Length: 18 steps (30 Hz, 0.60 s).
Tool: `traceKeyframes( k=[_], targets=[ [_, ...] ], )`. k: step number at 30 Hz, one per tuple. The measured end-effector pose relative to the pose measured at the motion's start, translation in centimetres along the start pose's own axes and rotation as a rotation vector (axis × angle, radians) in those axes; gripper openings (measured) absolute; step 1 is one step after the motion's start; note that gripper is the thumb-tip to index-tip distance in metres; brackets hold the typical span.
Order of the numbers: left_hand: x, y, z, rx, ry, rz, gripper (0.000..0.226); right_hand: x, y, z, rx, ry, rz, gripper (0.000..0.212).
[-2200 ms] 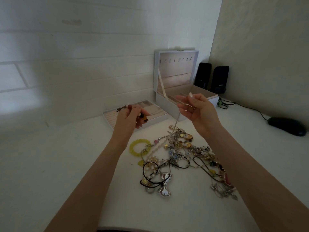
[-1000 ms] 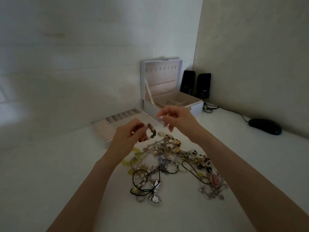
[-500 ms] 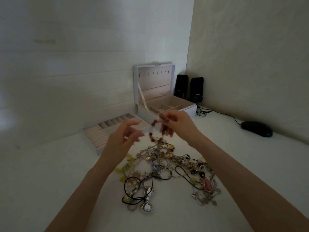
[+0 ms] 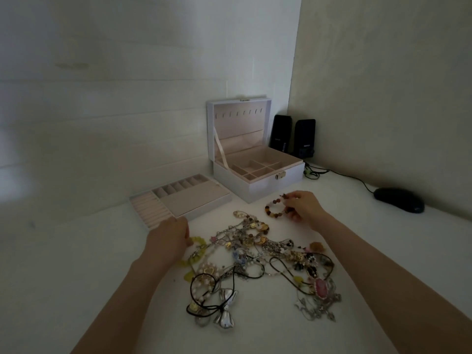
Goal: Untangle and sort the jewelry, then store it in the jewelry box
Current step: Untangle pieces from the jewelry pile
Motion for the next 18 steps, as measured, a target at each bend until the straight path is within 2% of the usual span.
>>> traceKeyframes(
  k=[4, 8, 12, 14, 18],
  targets=[
    [0.0, 0.1, 0.2, -0.017, 0.01, 0.01, 0.014, 0.0, 0.2, 0.2, 0.041, -0.01, -0.035, 0.04],
    [0.1, -0.6, 0.1, 0.038, 0.025, 0.123, 0.012, 0.4, 0.4, -0.1, 0.026, -0.056, -0.094, 0.049],
    [0.1, -1.1, 0.2, 0.174, 0.046, 0.184, 0.011, 1.3, -0.3, -1.1, 0.301, -0.147, 0.148, 0.036],
    [-0.1, -1.4, 0.4, 0.319, 0.066, 0.221, 0.011, 2.3, 0.1, -2.8, 0.315, -0.261, 0.182, 0.029],
    [0.1, -2.1, 1.9, 0.435, 0.231, 0.29, 0.012, 6.0, 3.1, -7.4, 0.199, -0.466, -0.133, 0.02]
  ],
)
Point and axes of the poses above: each hand's wrist, its own x-axis away from the middle knuckle, its own y-axis out of the palm, z = x × y, the point moved 5 cm from there along -x, towards the middle knuckle, and after that the axes turned 13 degrees about x, right-handed, at the moved point
